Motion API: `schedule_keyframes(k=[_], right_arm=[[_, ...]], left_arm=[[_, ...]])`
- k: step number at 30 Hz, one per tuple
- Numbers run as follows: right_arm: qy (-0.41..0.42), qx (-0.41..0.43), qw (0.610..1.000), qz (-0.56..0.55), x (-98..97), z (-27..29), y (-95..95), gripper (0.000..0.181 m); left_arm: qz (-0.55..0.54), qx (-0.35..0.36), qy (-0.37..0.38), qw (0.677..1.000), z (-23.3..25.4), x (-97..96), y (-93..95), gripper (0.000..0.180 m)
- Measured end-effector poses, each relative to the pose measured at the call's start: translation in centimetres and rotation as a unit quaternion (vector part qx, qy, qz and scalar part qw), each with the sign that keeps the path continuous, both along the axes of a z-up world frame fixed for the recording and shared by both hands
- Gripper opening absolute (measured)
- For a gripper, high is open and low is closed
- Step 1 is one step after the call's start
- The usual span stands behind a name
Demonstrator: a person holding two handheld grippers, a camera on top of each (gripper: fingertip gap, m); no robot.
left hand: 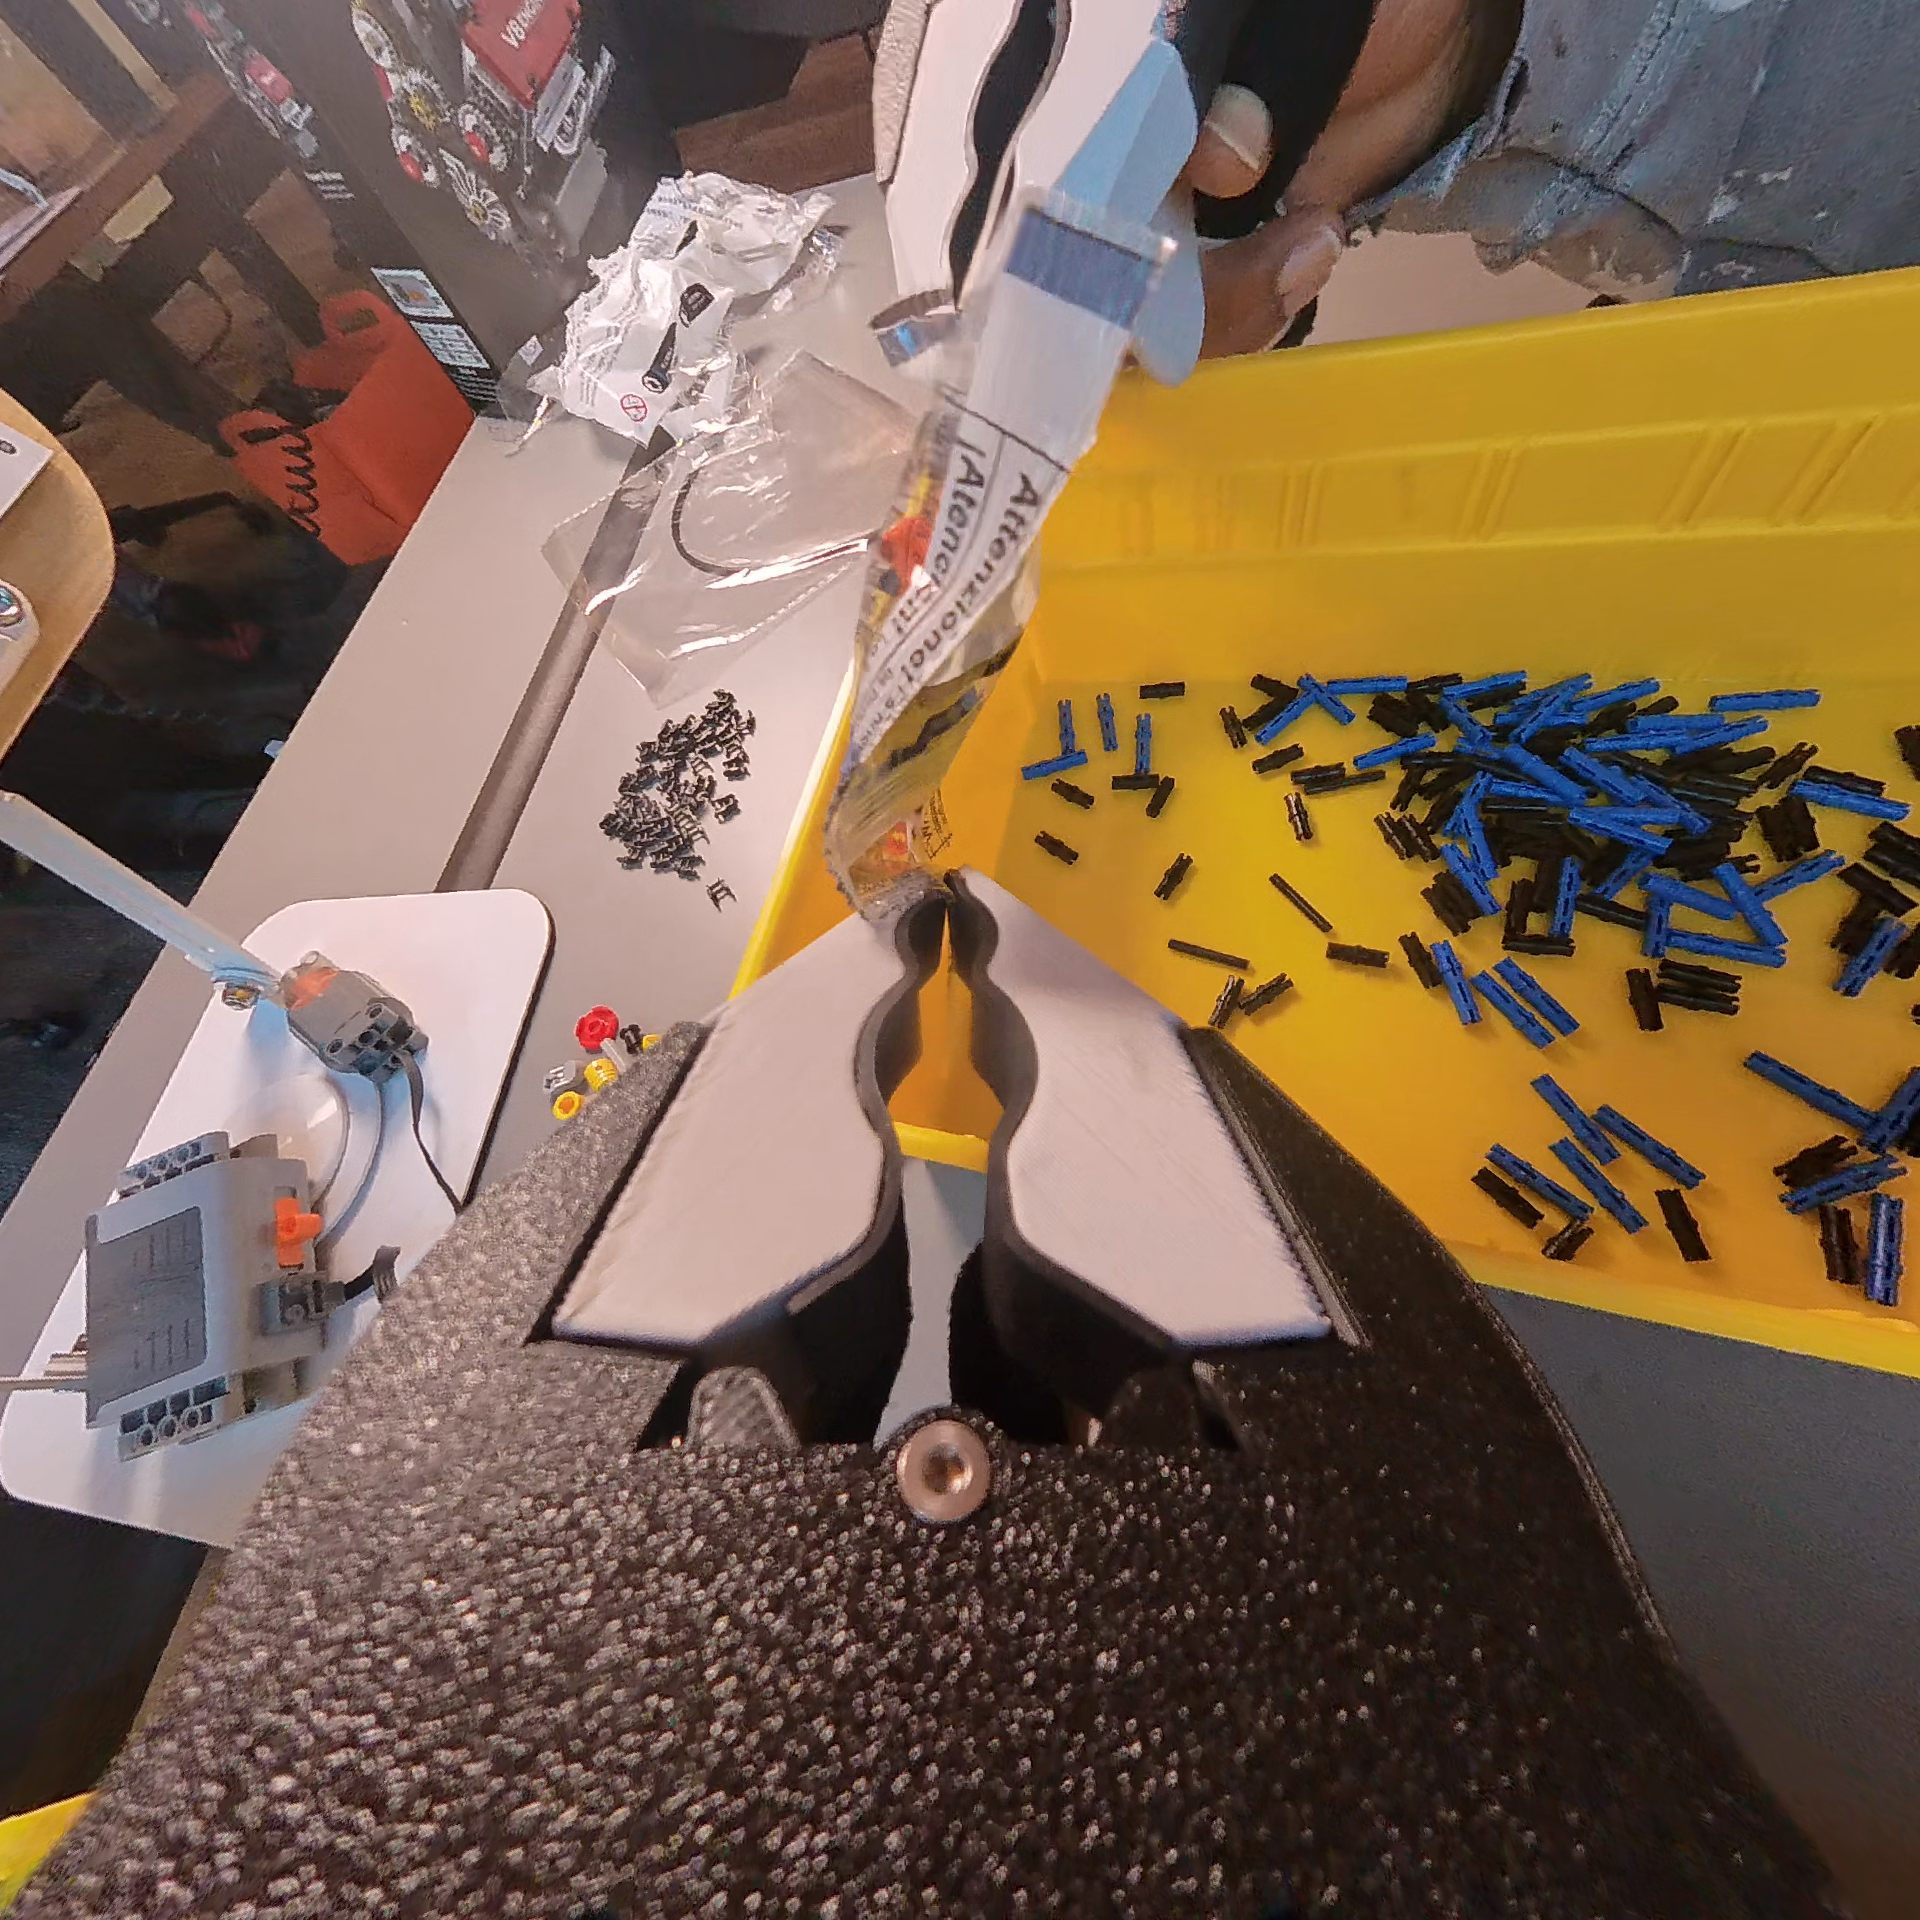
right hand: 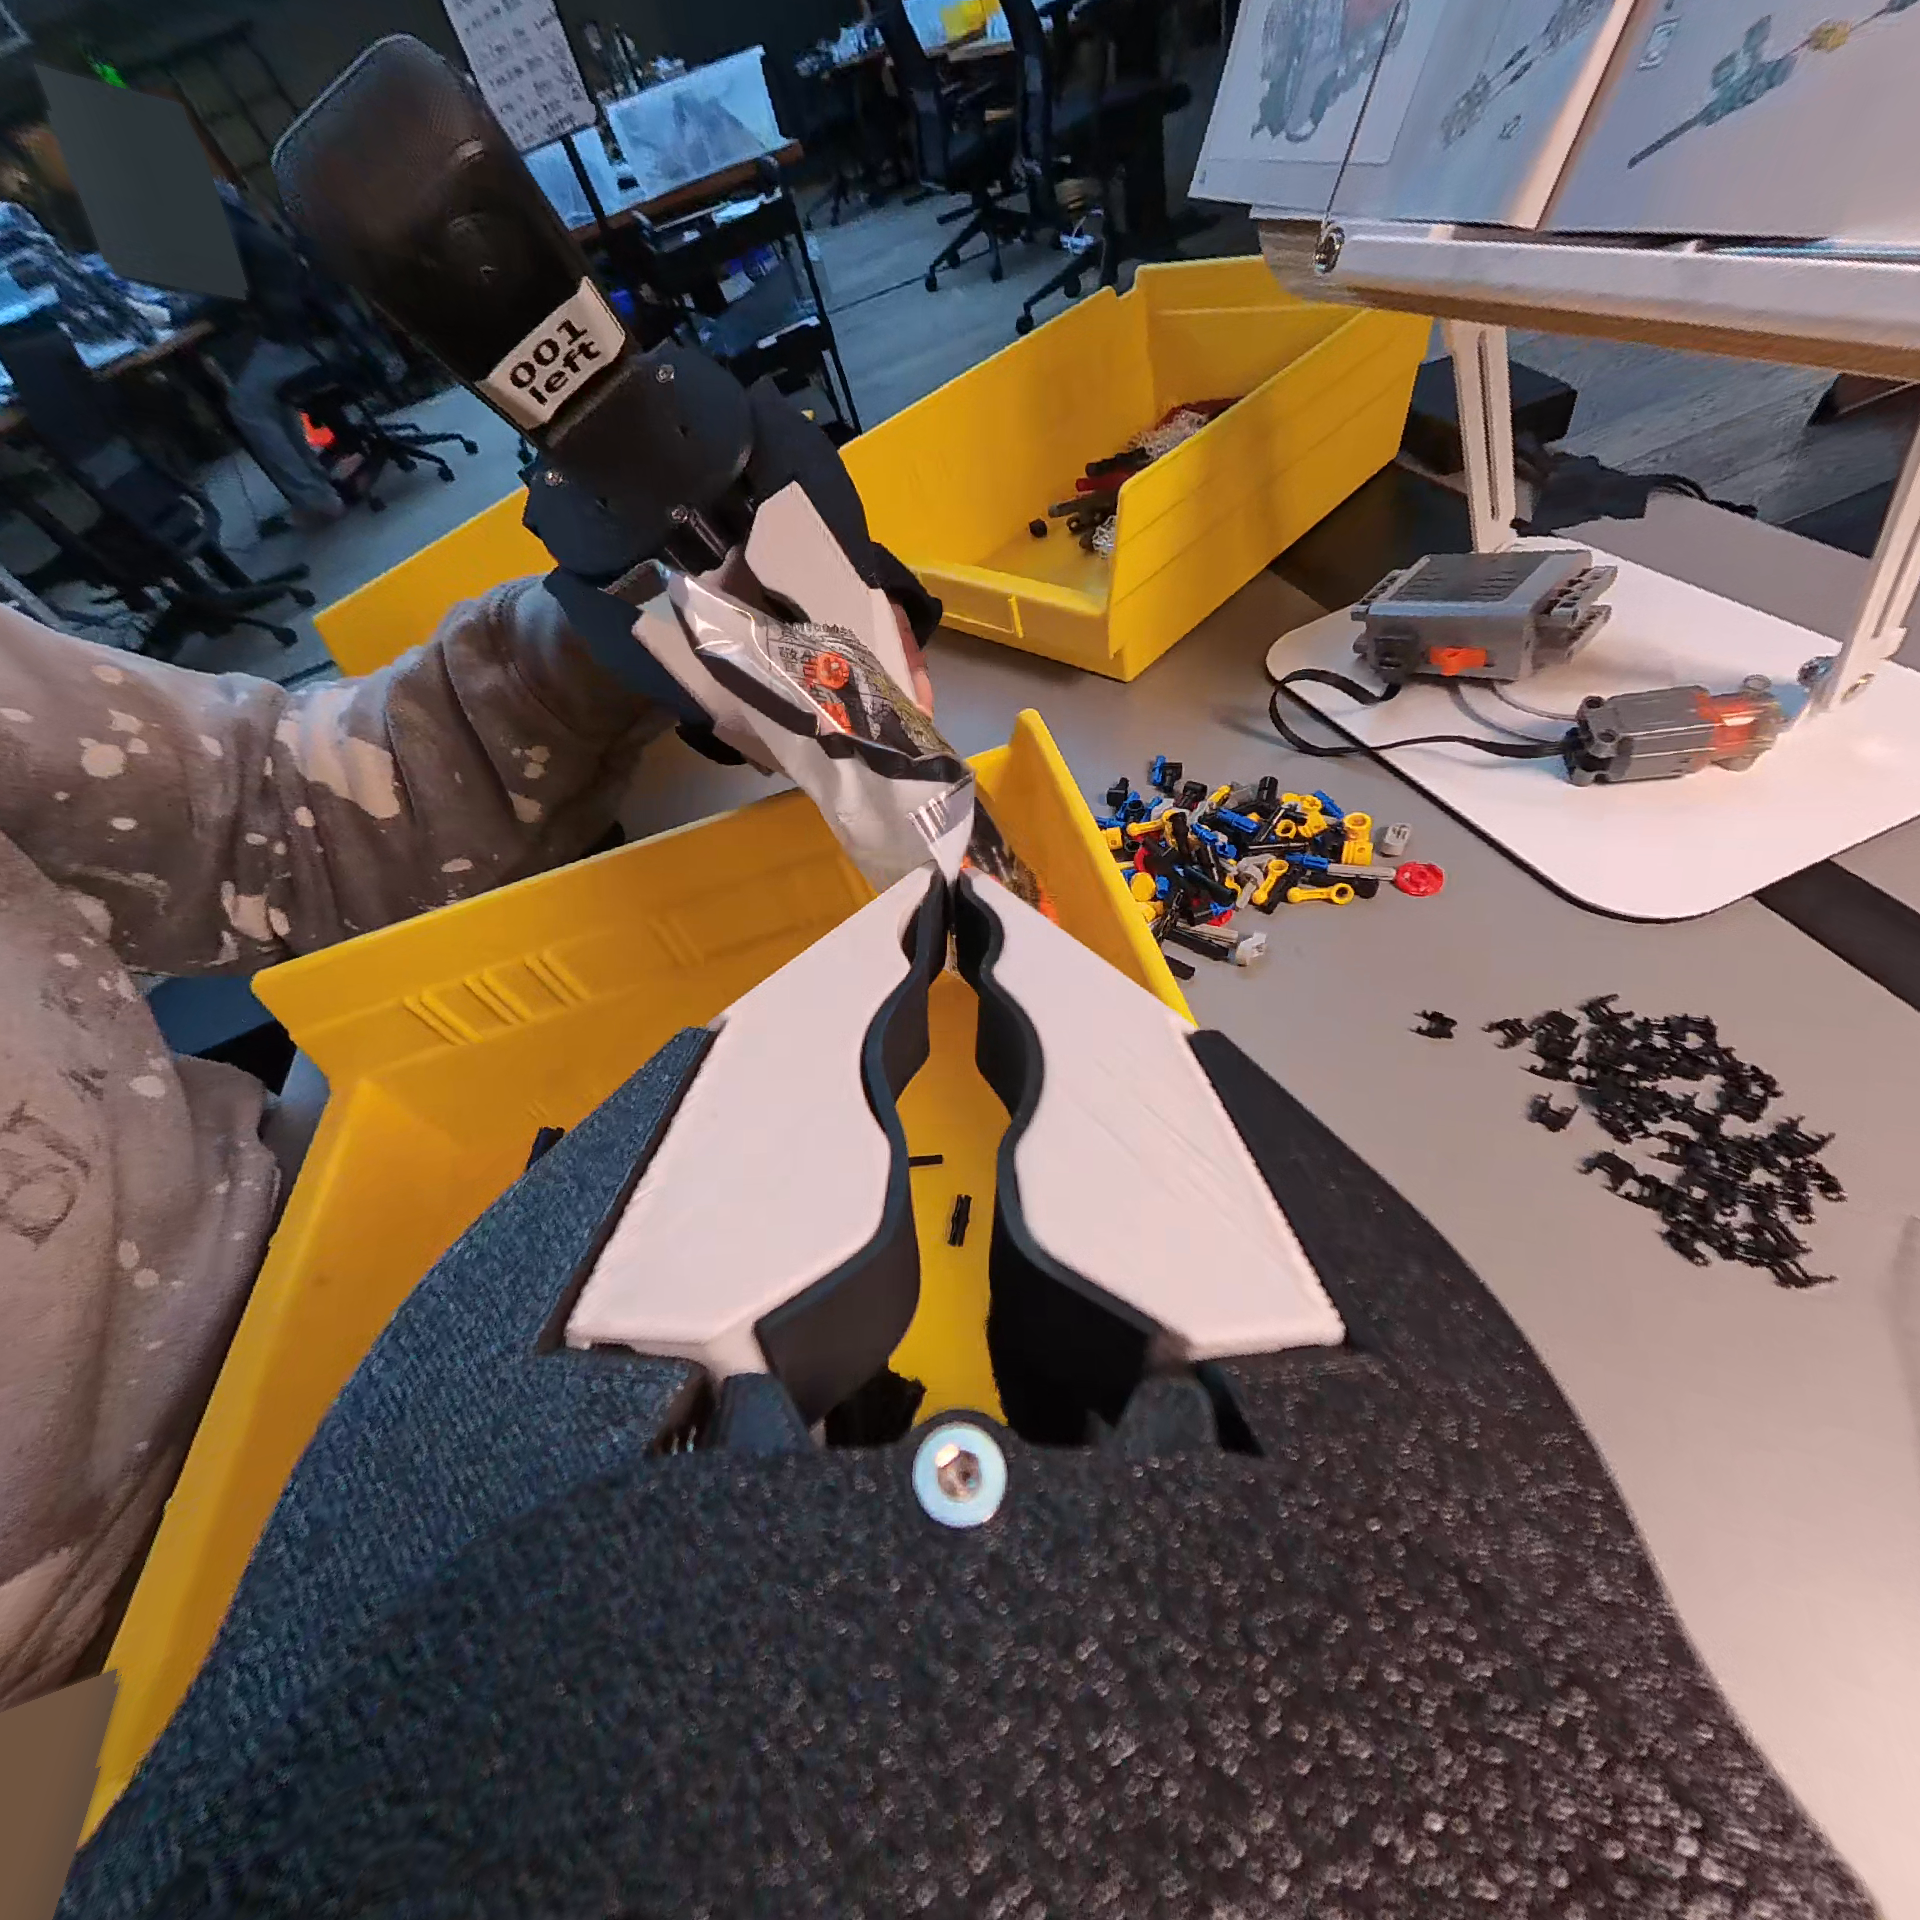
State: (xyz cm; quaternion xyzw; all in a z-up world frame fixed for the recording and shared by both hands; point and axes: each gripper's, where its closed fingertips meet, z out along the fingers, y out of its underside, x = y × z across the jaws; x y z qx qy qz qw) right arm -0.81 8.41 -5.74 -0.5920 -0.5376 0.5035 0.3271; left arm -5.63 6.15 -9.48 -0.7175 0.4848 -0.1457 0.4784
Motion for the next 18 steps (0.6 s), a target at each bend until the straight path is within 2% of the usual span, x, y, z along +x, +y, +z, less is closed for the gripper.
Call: schedule_keyframes(k=[5, 8, 13, 18], right_arm=[[0.037, -0.054, 0.998, -0.011, 0.7, 1.7, 0.8, 0.000], [0.023, -0.042, 0.999, -0.025, 1.2, 1.2, 1.5, 0.000], [0.000, -0.023, 0.999, -0.027, 1.4, 0.7, 1.6, 0.000], [0.011, -0.017, 1.000, -0.019, 2.0, 1.3, 1.5, 0.000]], left_arm=[[-0.037, -0.027, 0.035, 0.998, -1.0, 0.6, -1.5, 0.000], [-0.034, -0.040, 0.044, 0.998, -1.2, 0.5, -1.7, 0.005], [-0.026, -0.067, 0.012, 0.997, -0.6, 0.2, -1.8, 0.020], [-0.018, -0.079, -0.033, 0.996, 0.2, 0.3, -1.4, 0.020]])
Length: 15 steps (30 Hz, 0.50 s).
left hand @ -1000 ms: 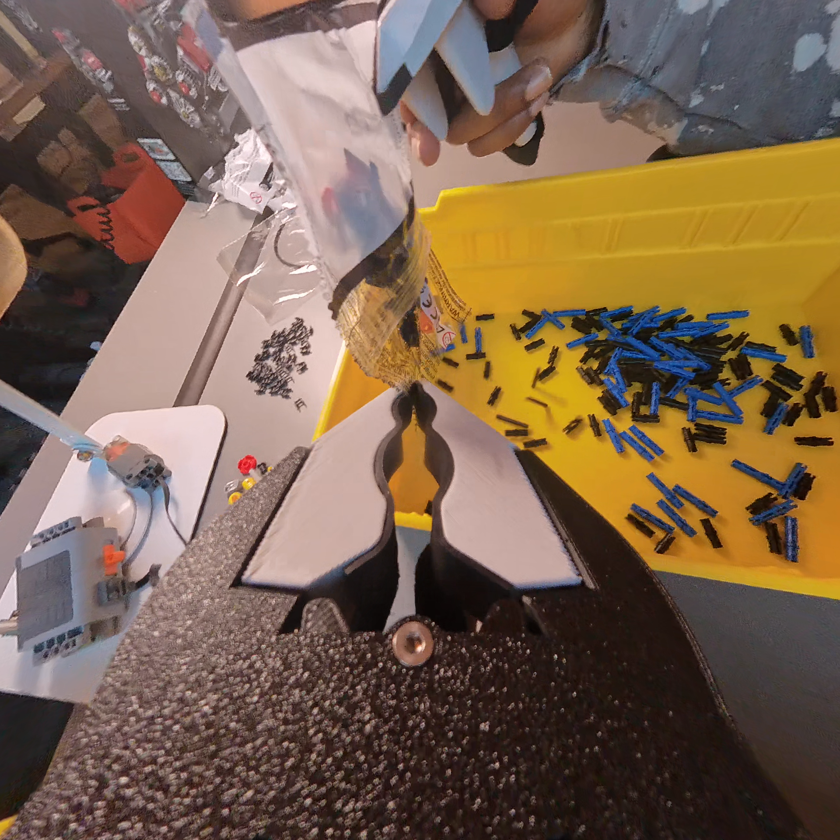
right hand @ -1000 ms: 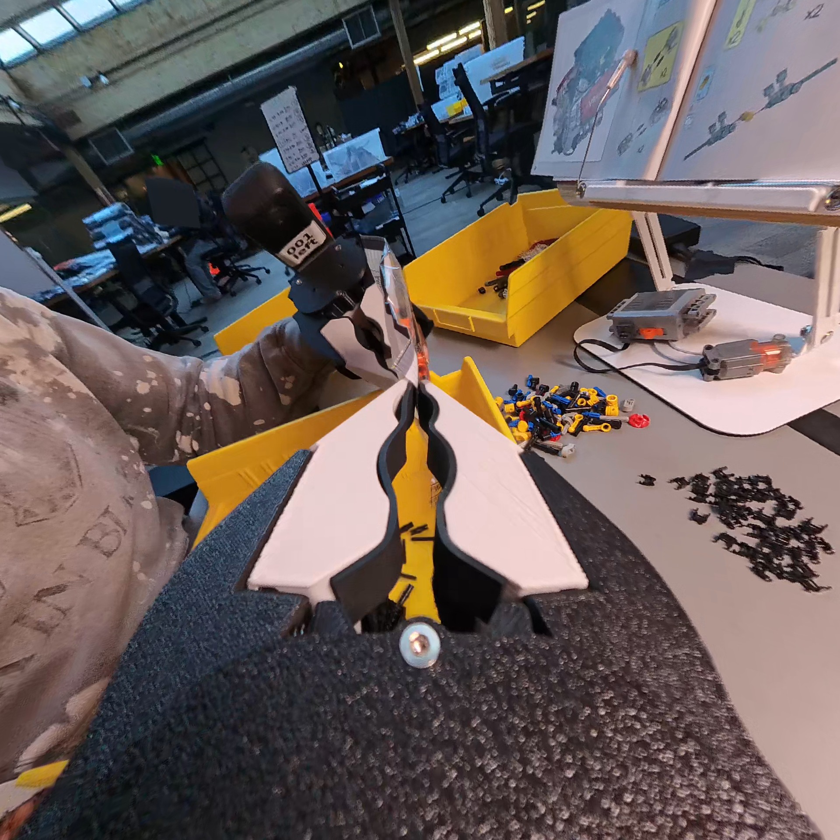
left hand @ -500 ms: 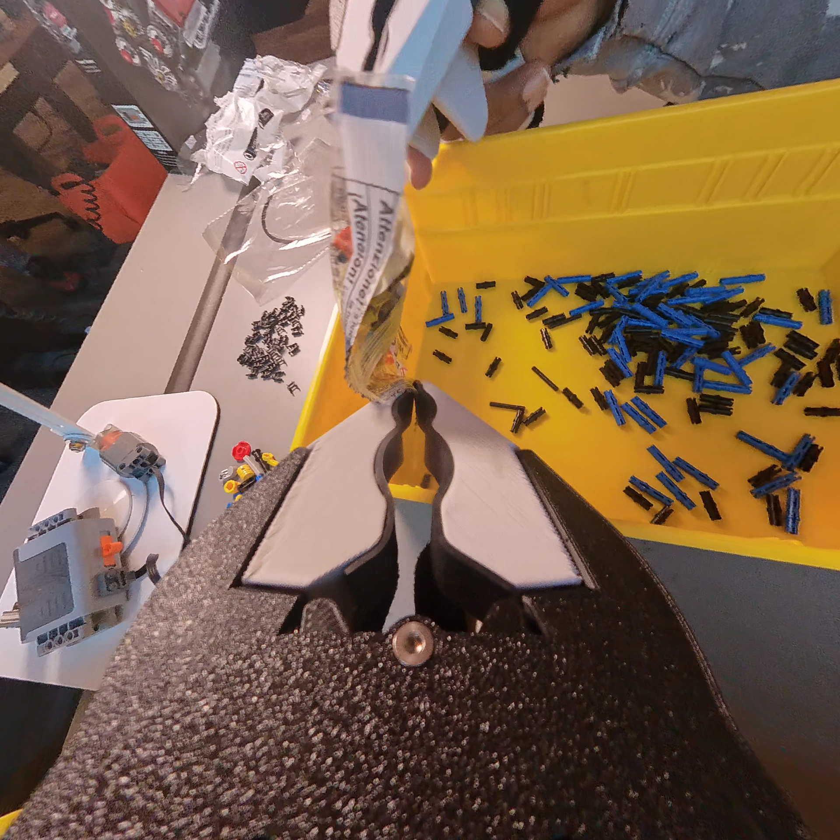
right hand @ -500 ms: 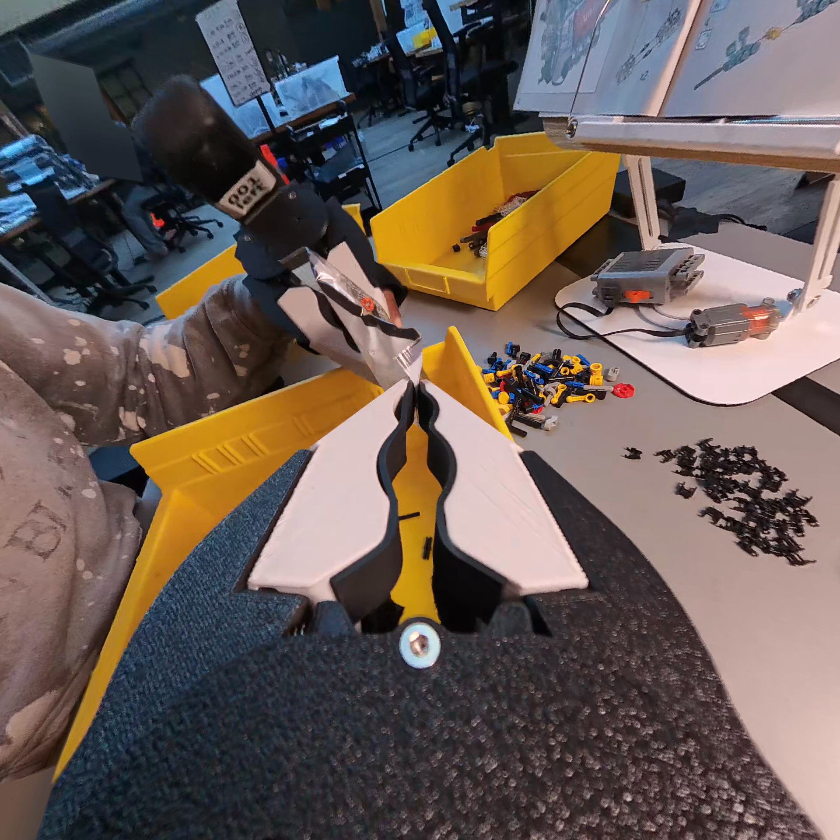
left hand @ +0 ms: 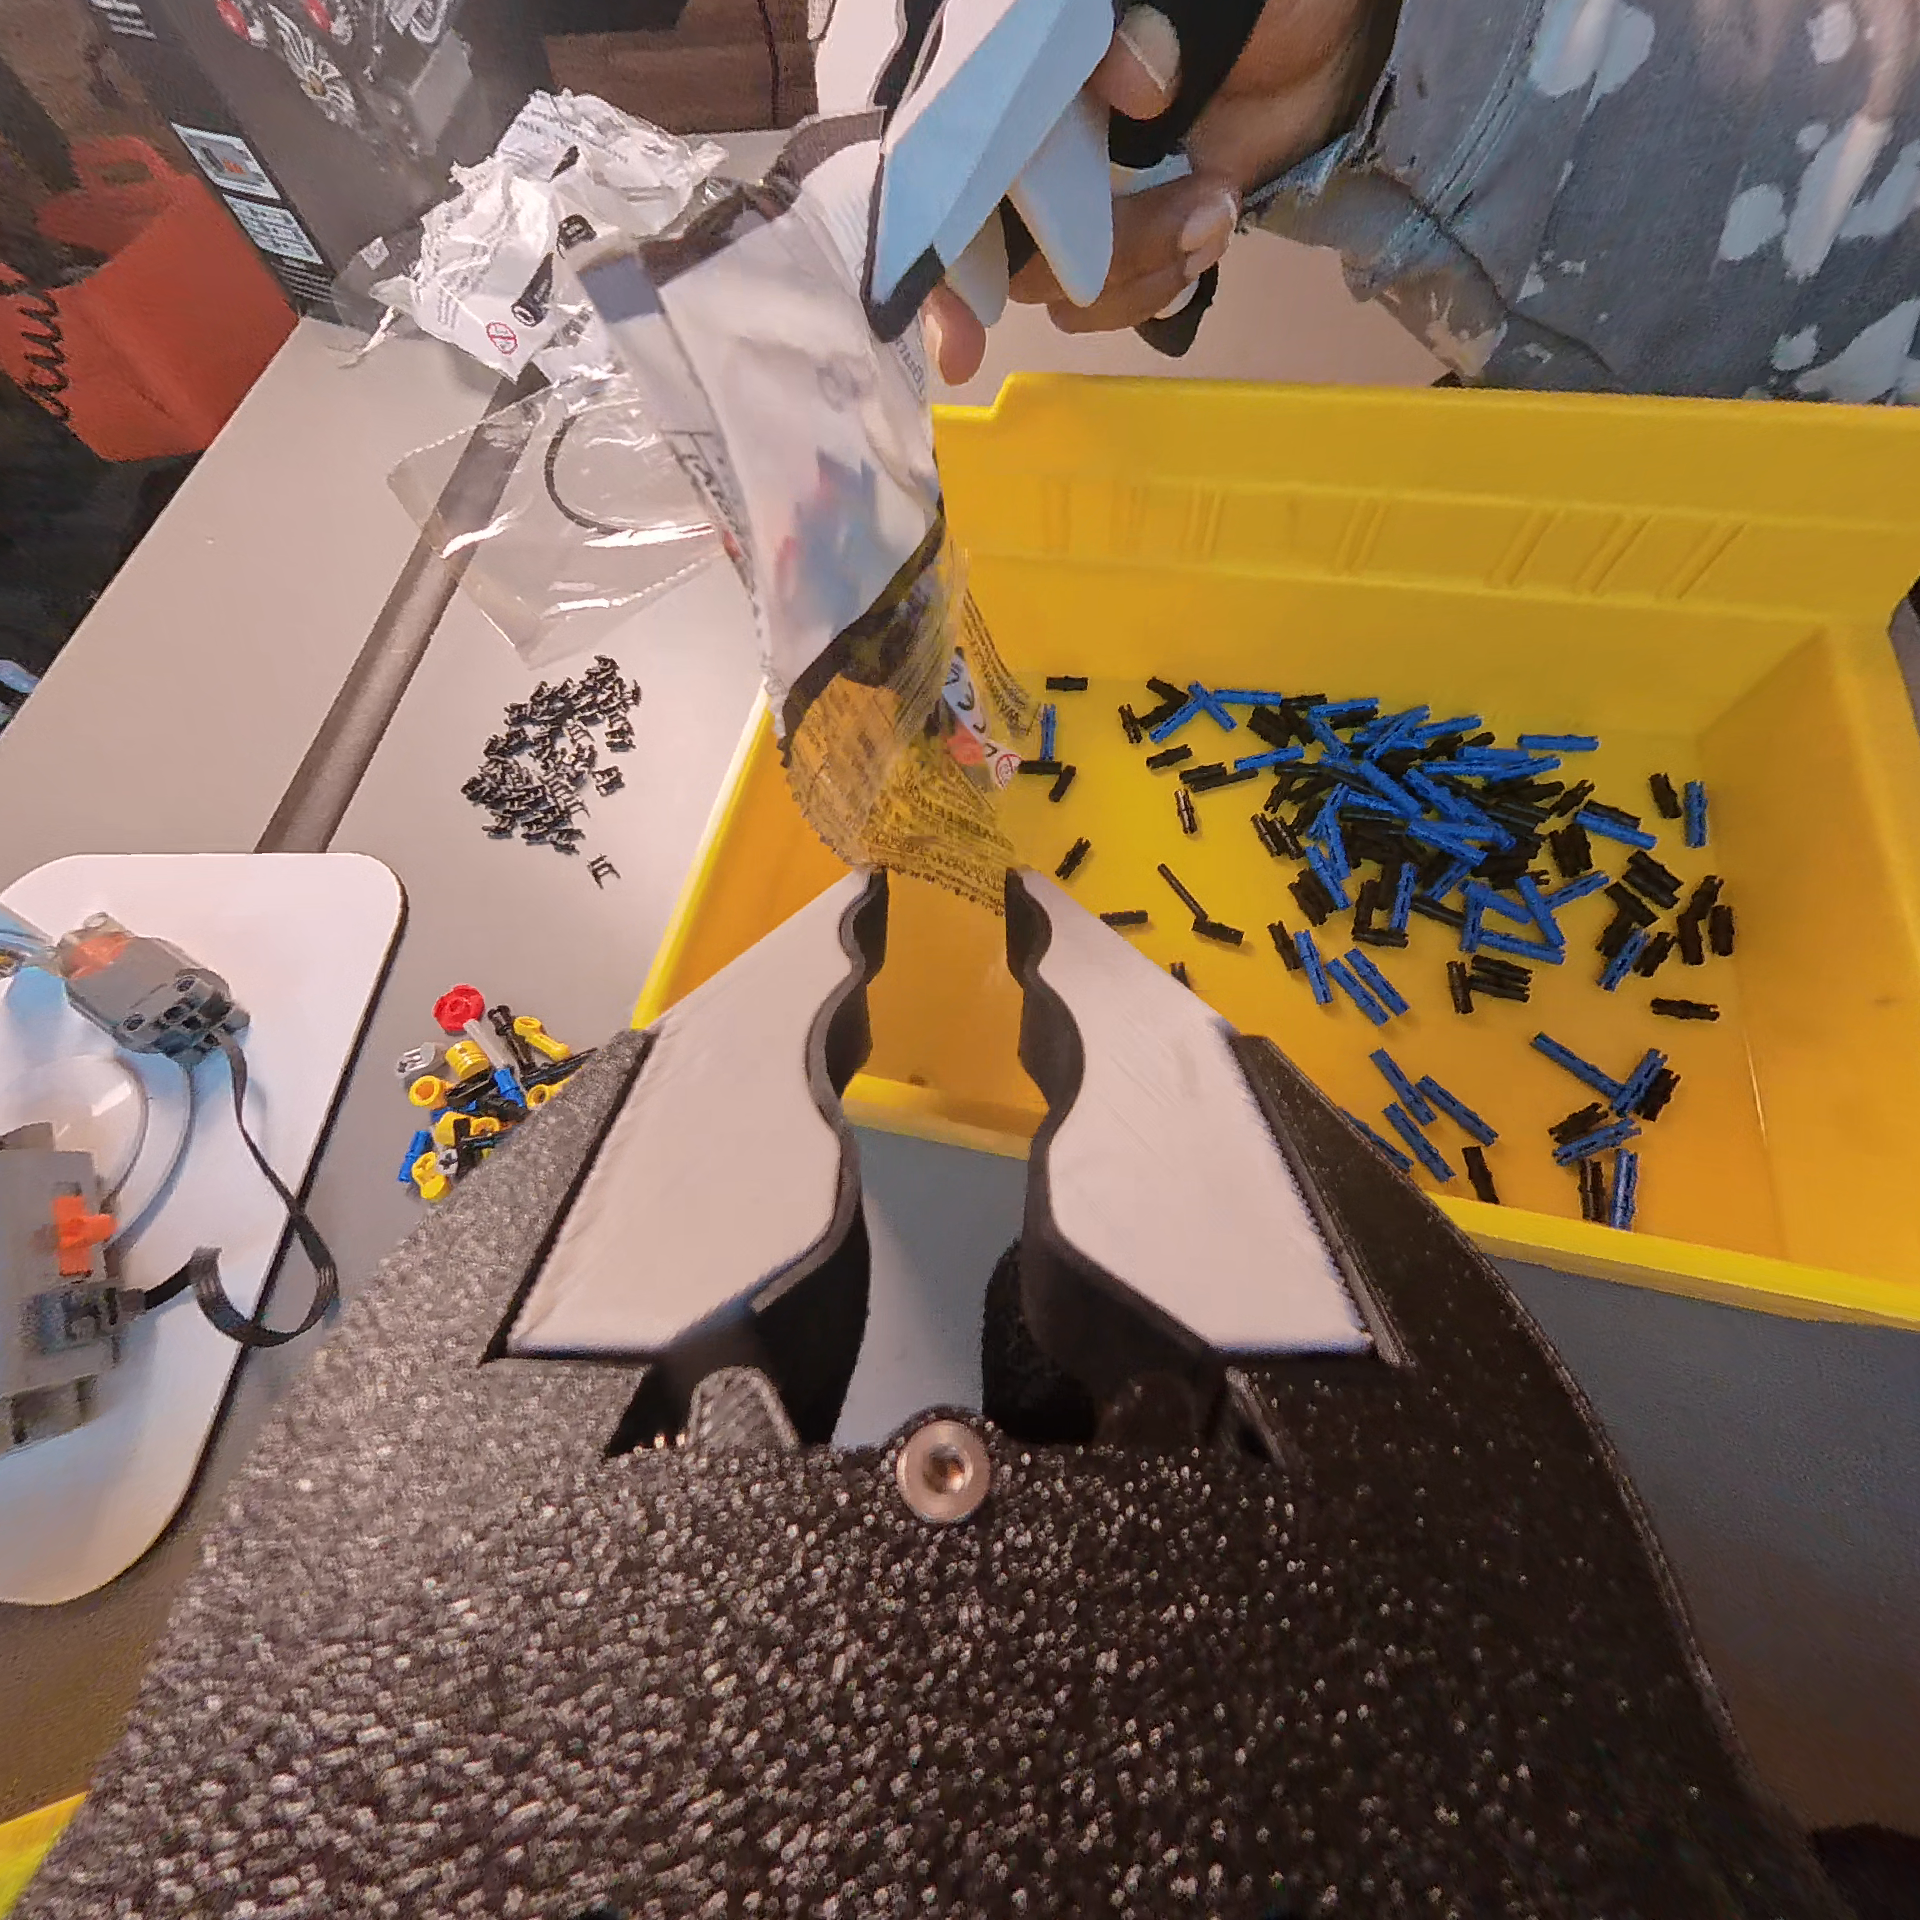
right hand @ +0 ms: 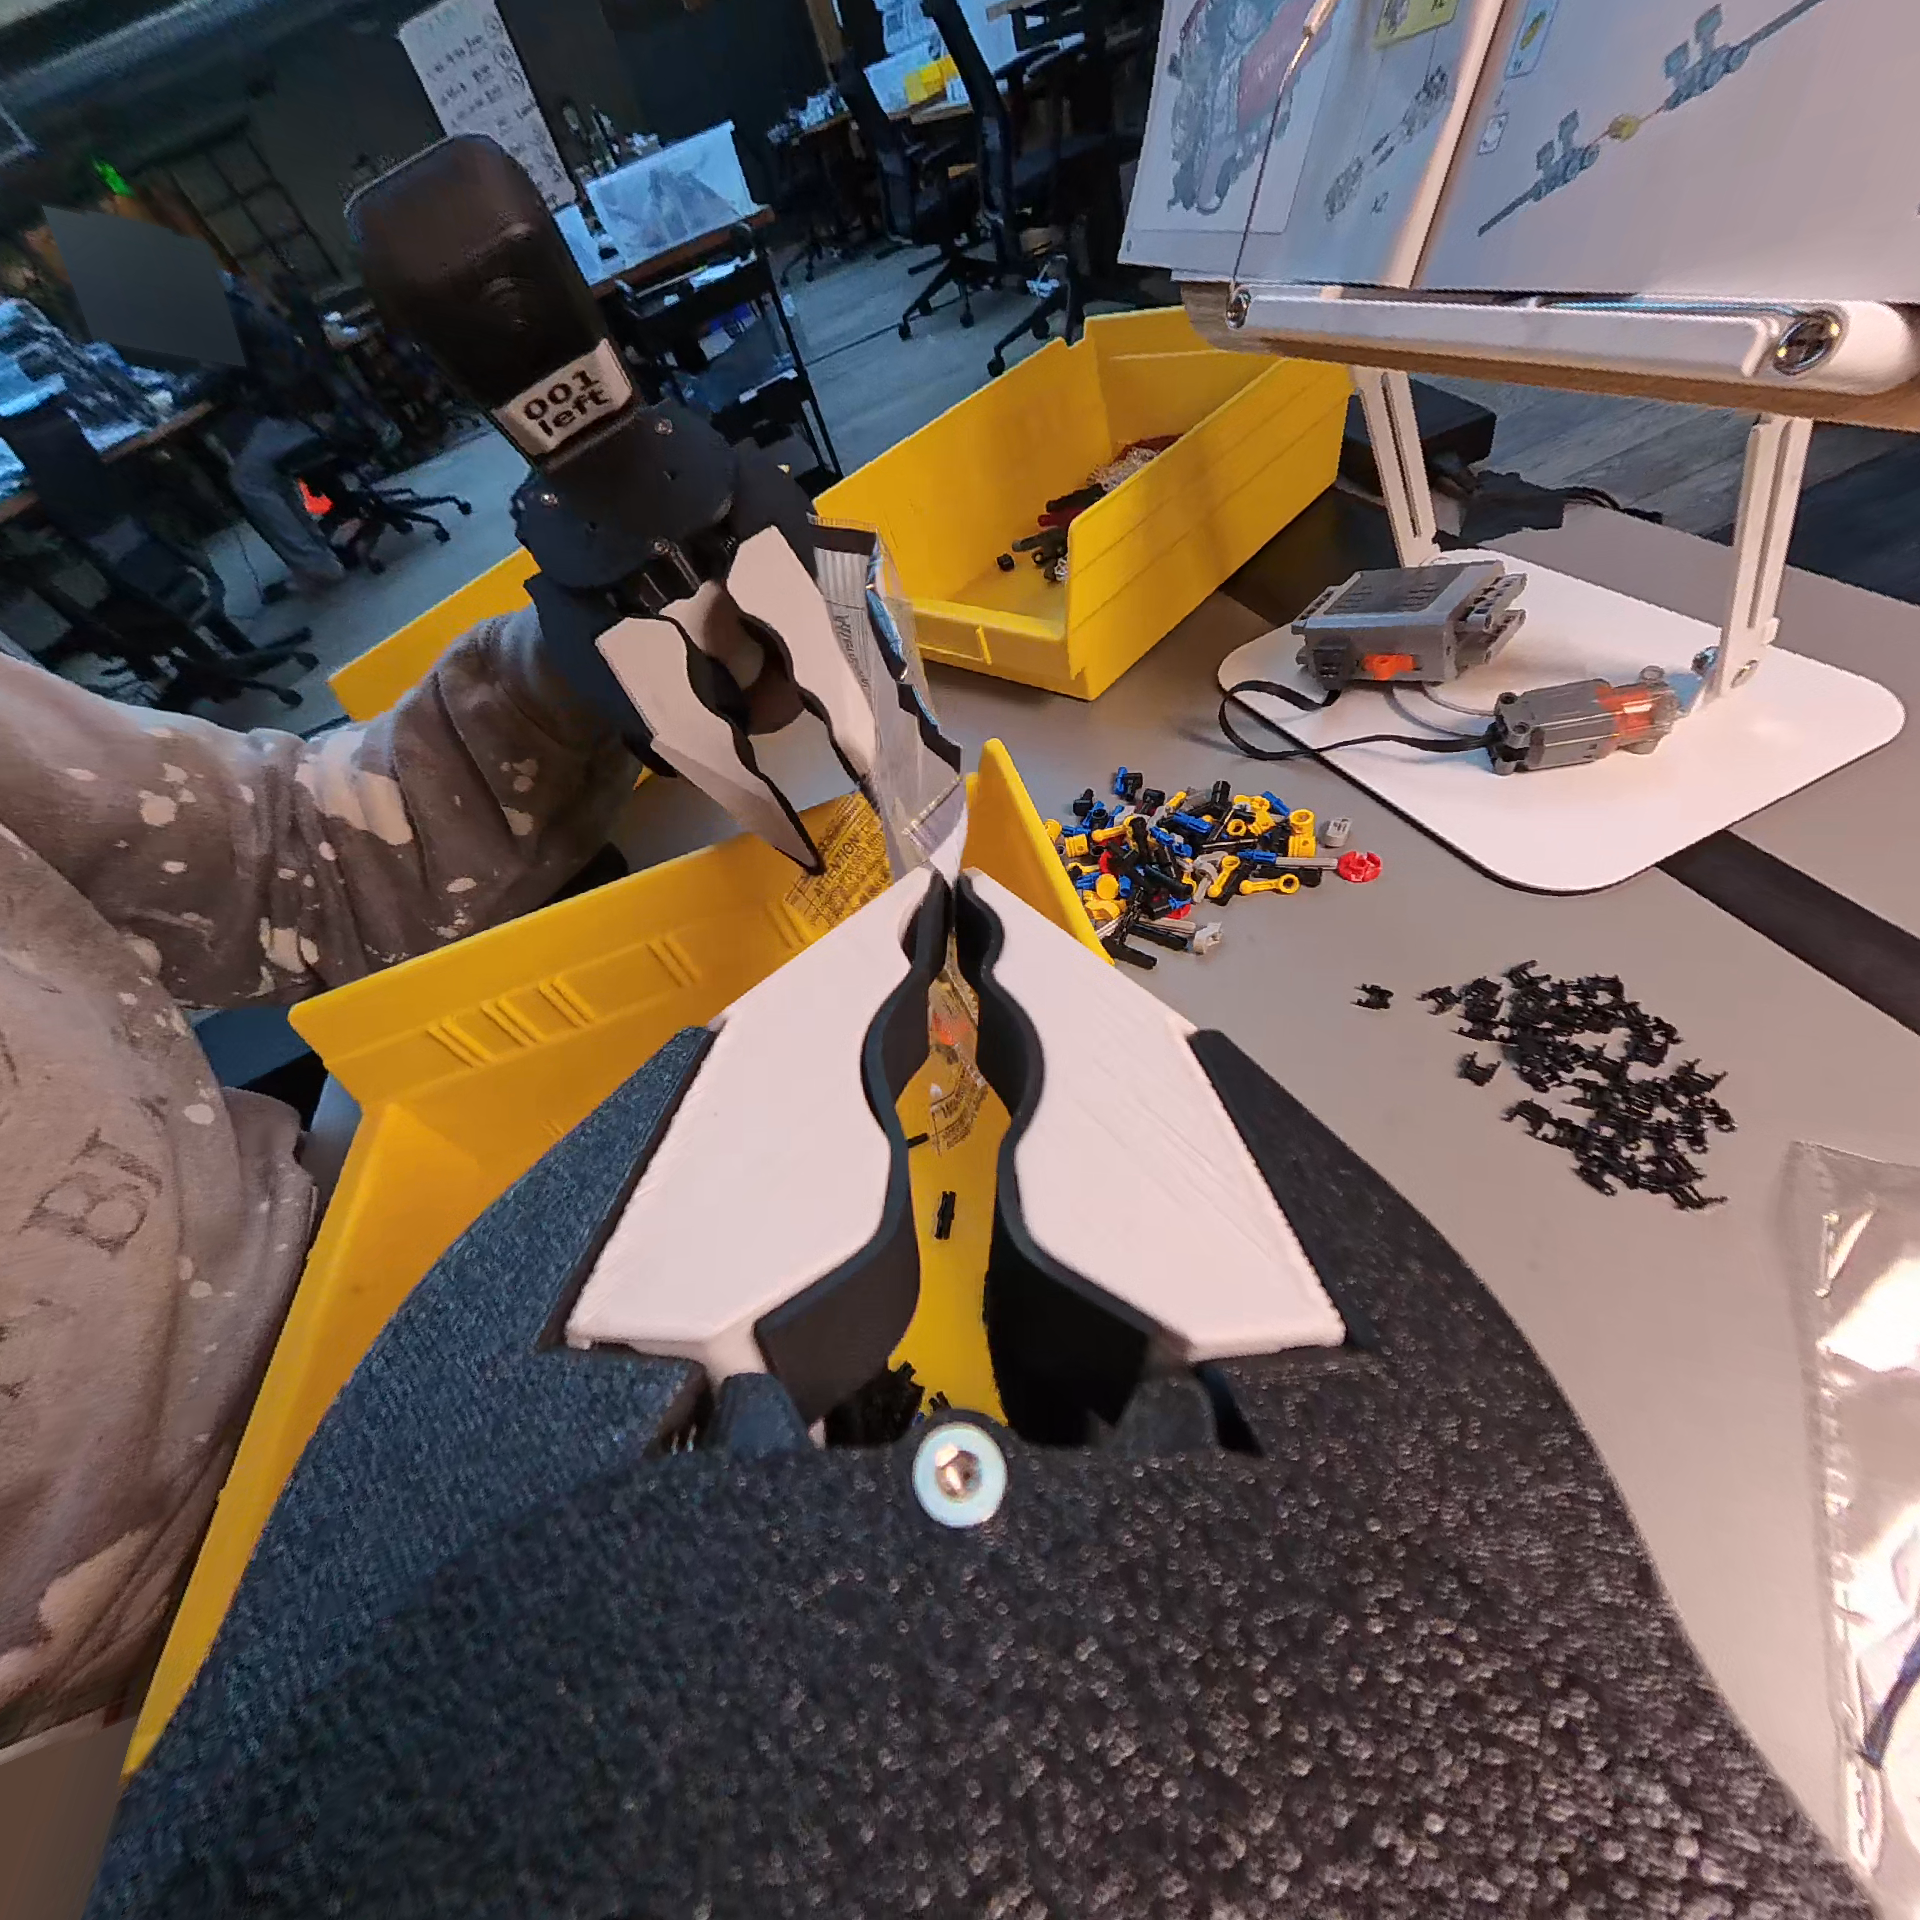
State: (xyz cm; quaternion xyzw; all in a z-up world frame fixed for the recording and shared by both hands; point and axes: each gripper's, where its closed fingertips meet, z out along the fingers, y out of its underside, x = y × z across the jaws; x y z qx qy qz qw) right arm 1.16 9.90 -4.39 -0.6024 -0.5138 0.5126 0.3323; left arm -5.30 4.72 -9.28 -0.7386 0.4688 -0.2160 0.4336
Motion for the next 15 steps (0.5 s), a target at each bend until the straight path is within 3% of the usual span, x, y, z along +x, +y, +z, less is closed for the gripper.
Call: schedule_keyframes(k=[9, 15], right_arm=[[0.002, 0.017, 0.999, 0.032, 0.3, 0.2, -1.1, 0.000], [0.000, 0.002, 1.000, 0.024, -0.2, -0.5, -0.8, 0.000]], left_arm=[[0.001, 0.031, -0.014, 0.999, 0.3, 1.1, 0.6, 0.000], [-0.074, 0.042, -0.039, 0.996, 1.0, 3.6, -1.5, 0.000]])
